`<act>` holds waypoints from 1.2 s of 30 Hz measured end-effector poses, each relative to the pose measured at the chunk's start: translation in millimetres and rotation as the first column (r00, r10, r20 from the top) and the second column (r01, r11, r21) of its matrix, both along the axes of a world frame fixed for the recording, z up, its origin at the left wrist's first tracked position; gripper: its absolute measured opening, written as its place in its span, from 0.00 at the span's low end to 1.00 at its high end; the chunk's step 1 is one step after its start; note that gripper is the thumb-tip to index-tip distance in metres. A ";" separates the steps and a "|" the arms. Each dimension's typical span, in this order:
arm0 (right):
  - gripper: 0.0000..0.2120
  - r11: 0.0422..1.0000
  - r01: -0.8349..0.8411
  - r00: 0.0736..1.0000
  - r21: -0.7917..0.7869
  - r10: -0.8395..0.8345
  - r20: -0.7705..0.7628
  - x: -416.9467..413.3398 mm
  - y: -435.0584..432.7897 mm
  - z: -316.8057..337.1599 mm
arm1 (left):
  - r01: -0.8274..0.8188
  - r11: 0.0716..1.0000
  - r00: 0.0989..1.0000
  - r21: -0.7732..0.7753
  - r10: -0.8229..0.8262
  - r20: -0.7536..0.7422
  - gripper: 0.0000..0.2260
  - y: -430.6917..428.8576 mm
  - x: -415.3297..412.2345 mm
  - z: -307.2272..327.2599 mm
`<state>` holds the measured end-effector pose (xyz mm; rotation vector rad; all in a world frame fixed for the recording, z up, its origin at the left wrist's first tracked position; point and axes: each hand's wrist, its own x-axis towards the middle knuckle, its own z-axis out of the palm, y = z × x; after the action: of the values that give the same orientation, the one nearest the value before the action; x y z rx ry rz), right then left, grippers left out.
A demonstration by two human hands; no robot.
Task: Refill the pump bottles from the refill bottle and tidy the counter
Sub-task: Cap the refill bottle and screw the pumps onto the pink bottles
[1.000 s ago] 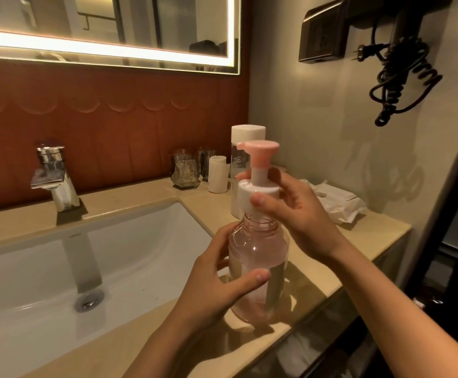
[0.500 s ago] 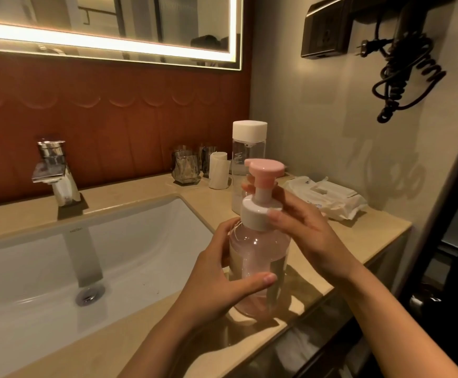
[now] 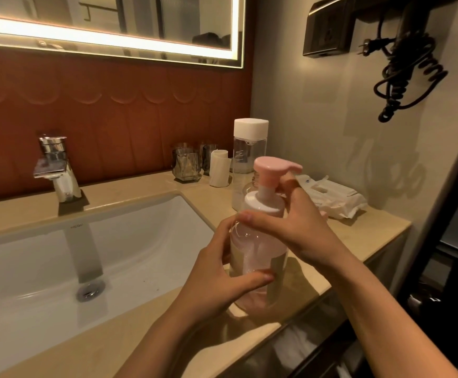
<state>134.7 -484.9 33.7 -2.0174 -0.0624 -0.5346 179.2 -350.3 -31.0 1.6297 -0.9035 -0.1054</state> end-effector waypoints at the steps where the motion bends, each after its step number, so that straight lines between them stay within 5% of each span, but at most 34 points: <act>1: 0.30 0.998 -0.063 0.998 -0.014 0.062 -0.031 -0.4 -1.8 0.8 | 0.006 1.000 1.000 -0.003 -0.006 -0.005 0.32 -0.1 0.3 -0.2; 4: 0.20 0.955 -0.282 0.953 0.090 0.289 -0.086 -4.8 -11.4 4.5 | 0.002 1.000 1.000 -0.009 -0.002 -0.017 0.33 -0.2 2.6 -2.2; 7: 0.18 0.937 -0.338 0.936 0.087 0.344 -0.075 -9.5 -24.8 5.3 | 0.011 1.000 1.000 0.005 -0.011 -0.011 0.36 -1.7 4.2 -3.0; 15: 0.28 0.999 0.036 0.987 -0.004 -0.035 0.154 -0.8 -5.2 1.1 | 0.001 1.000 1.000 0.009 -0.001 -0.003 0.33 1.2 2.4 -1.5; 19: 0.31 0.965 0.155 0.982 -0.213 -0.126 0.142 1.9 9.4 -2.4 | -0.003 1.000 0.999 -0.009 0.003 -0.033 0.32 0.2 1.5 -1.5; 22: 0.22 0.978 -0.034 0.999 -0.204 0.036 0.010 -4.3 0.0 2.1 | 0.002 1.000 1.000 -0.015 -0.003 -0.030 0.32 -0.4 2.2 -1.7; 26: 0.23 0.958 -0.270 0.958 -0.100 0.257 -0.127 -11.4 -25.2 7.3 | 0.010 1.000 1.000 -0.017 -0.010 -0.020 0.32 -0.7 2.1 -1.4; 36: 0.26 0.943 0.222 0.960 -0.247 -0.168 0.222 -8.7 -5.2 5.6 | -0.020 1.000 1.000 0.017 0.021 -0.004 0.35 0.3 3.1 -3.1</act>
<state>126.0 -490.1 39.3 -2.2434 -0.0575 -0.8954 182.2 -350.0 -34.2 1.6537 -0.8844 -0.1029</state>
